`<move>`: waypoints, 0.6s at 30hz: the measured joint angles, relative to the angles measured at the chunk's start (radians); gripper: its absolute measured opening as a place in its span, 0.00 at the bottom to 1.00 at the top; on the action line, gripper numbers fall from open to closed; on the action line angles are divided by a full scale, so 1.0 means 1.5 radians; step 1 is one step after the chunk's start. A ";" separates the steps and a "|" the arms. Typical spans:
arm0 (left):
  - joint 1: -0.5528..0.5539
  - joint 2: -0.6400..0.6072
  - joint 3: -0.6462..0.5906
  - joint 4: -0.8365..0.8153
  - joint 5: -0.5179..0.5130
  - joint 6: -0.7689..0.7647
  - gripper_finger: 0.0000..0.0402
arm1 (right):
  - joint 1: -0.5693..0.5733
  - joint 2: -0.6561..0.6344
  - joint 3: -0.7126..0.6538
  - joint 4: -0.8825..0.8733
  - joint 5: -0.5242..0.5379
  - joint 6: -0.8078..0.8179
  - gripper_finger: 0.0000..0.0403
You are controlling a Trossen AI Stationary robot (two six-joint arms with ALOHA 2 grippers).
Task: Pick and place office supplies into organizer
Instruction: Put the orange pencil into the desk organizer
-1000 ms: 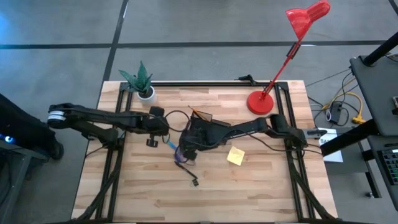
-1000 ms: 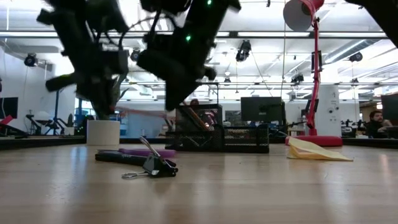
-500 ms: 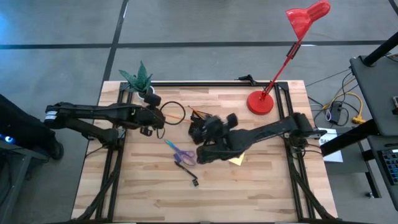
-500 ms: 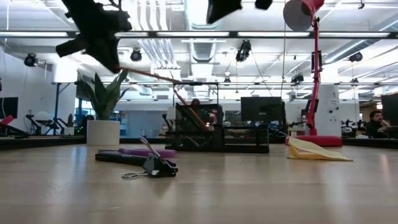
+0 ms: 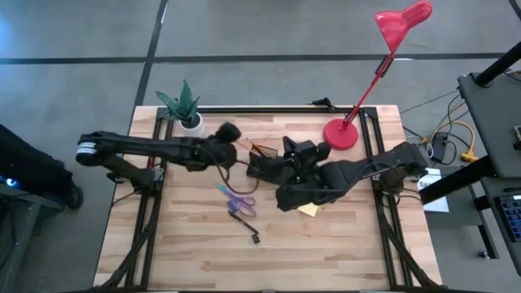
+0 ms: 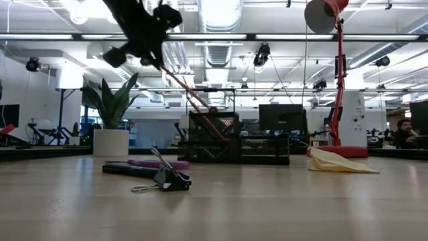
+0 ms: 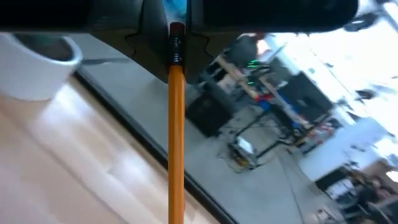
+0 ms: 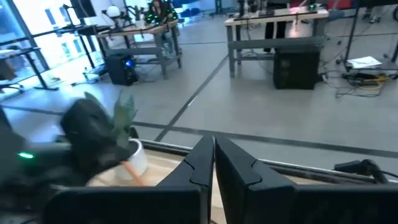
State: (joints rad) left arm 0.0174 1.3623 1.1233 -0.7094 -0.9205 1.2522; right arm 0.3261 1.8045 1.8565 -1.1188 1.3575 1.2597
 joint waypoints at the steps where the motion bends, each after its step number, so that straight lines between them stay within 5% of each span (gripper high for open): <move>1: 0.000 0.012 0.000 0.029 -0.006 0.025 0.03 | 0.001 -0.002 0.000 0.000 0.000 0.002 0.02; 6: 0.007 0.053 0.014 0.145 -0.036 0.115 0.04 | -0.002 -0.002 0.000 0.000 -0.012 0.014 0.02; 18: 0.011 0.153 0.021 0.137 -0.036 0.157 0.04 | 0.006 -0.002 0.000 -0.004 -0.053 -0.014 0.02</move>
State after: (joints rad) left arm 0.0334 1.5912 1.1553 -0.5045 -0.9745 1.4875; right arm 0.3345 1.8008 1.8565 -1.1242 1.2785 1.2391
